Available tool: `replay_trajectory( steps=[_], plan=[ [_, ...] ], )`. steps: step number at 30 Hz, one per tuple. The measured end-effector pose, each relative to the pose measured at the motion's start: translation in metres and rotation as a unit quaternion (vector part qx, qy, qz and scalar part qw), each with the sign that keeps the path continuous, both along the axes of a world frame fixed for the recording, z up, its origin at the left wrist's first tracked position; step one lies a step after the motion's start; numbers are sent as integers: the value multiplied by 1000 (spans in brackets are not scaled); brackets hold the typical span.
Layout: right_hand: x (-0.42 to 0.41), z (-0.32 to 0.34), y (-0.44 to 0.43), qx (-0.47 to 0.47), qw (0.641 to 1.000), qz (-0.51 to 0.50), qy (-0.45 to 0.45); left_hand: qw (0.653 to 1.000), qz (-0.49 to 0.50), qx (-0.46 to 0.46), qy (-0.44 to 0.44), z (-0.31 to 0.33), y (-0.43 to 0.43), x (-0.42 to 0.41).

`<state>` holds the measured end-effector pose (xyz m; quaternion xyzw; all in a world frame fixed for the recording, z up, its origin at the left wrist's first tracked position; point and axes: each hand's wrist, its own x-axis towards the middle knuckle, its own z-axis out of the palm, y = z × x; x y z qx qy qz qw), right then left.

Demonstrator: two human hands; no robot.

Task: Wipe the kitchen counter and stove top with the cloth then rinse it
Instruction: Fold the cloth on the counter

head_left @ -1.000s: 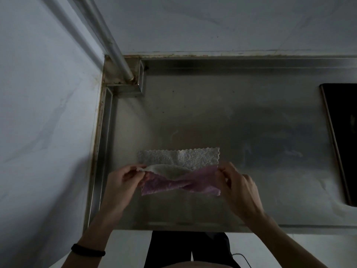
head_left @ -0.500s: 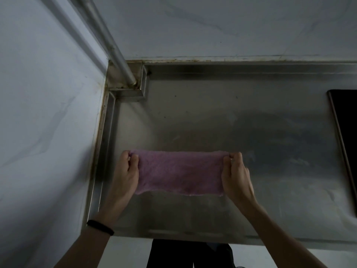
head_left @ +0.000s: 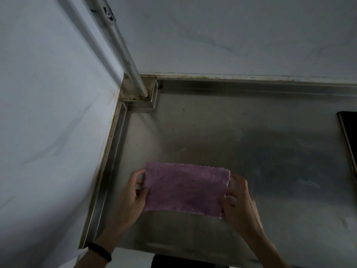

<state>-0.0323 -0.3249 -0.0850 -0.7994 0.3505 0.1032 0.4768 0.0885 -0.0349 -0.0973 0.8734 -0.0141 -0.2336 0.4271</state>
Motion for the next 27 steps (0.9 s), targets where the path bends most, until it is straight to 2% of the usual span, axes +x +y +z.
replay_trajectory(
  steps=[3,7,8,10,12,15,17,19,21,24,27],
  plan=[
    [-2,-2,-1,-3,1000,22,8,999,5,34,-26,3,2,-6],
    [-3,0,-2,-26,999,32,-4,989,16,106,-103,-2,3,-21],
    [-3,2,0,-48,998,28,-8,987,11,112,-116,-2,4,-24],
    [-4,5,8,-160,986,23,-36,979,-9,135,-151,1,6,-28],
    [0,7,24,-238,965,64,-90,967,-28,173,-183,1,10,-30],
    [11,7,61,-259,935,176,-166,956,-64,217,-188,4,14,-30],
    [18,-1,87,-259,927,216,-167,954,-83,225,-179,8,17,-26],
    [24,-9,111,-257,933,226,-112,956,-97,222,-168,1,25,-23],
    [24,-13,121,-235,950,203,-21,963,-86,208,-148,-5,30,-23],
    [13,-13,111,-211,977,40,19,967,-89,176,-160,-14,32,-27],
    [1,-10,97,-231,970,-49,63,951,-152,185,-194,-21,32,-24]
  ],
)
